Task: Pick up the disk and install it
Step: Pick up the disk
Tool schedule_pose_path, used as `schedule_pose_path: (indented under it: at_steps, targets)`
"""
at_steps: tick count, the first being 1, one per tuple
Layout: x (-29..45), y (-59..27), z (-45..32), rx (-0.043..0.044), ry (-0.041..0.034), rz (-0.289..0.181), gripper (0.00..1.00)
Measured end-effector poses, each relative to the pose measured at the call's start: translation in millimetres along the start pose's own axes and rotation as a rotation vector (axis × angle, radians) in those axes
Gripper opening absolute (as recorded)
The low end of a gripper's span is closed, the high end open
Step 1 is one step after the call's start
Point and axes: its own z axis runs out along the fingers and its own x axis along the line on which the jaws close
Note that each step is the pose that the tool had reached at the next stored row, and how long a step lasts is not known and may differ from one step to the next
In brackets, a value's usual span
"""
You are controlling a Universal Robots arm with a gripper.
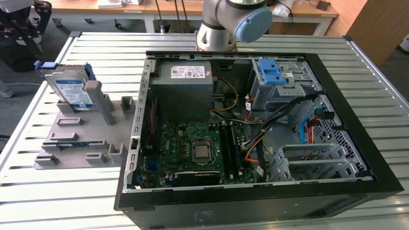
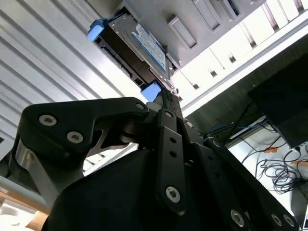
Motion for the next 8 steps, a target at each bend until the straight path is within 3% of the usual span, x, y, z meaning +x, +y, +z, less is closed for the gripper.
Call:
schedule_pose_path:
  at_steps: [8]
  targets:
    - [0.0,0.0,0.7,-0.0008,0.0062,-0.145,0.11]
